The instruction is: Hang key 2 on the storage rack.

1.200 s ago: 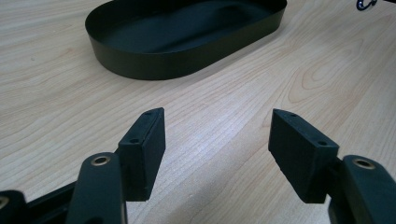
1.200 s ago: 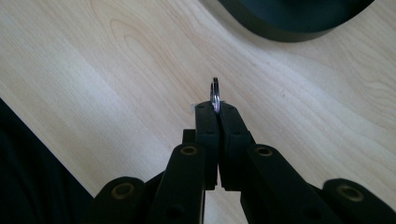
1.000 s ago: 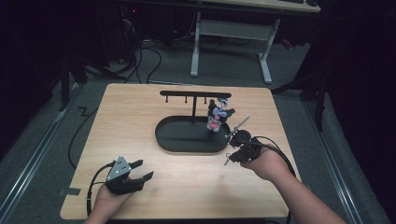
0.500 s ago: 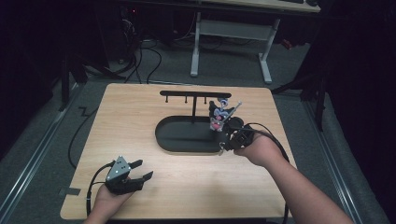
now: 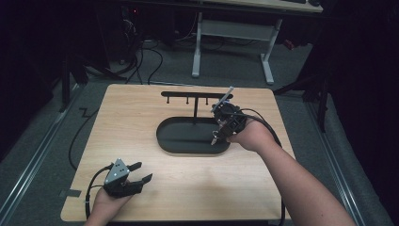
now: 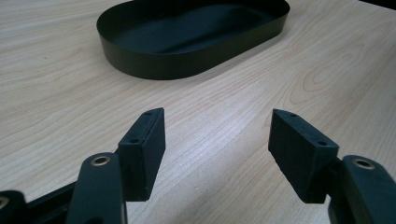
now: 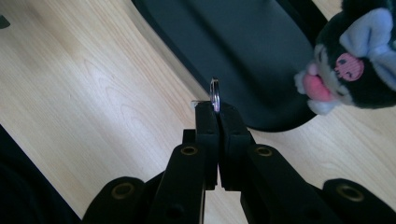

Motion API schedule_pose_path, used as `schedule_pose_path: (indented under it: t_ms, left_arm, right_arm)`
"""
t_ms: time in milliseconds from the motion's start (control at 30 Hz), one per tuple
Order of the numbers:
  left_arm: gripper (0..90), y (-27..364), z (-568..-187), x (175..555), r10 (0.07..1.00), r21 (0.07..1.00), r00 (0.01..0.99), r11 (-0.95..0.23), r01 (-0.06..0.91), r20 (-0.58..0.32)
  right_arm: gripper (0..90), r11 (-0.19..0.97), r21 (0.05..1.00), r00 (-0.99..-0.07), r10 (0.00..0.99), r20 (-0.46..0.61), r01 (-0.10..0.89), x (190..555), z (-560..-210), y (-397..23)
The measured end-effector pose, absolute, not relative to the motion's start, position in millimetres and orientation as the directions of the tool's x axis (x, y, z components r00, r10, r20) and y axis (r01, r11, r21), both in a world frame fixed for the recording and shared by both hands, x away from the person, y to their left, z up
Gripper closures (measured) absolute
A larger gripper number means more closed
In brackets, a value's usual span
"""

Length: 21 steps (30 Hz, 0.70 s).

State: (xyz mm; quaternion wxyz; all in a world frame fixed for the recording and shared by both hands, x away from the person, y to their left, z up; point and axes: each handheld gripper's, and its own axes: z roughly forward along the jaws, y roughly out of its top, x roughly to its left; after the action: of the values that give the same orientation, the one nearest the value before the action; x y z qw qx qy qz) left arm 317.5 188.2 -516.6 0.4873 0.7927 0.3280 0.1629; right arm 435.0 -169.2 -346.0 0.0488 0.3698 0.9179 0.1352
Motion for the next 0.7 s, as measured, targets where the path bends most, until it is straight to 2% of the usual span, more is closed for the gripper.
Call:
schedule_pose_path:
  t_ms: [700]
  left_arm:
    - [37.2,192,-516,317,0.682,0.88,0.729,-0.312,0.358,-0.055]
  right_arm:
    - [89.0,0.658,0.311,-0.695,0.719,0.008,0.686,487,-322,-150]
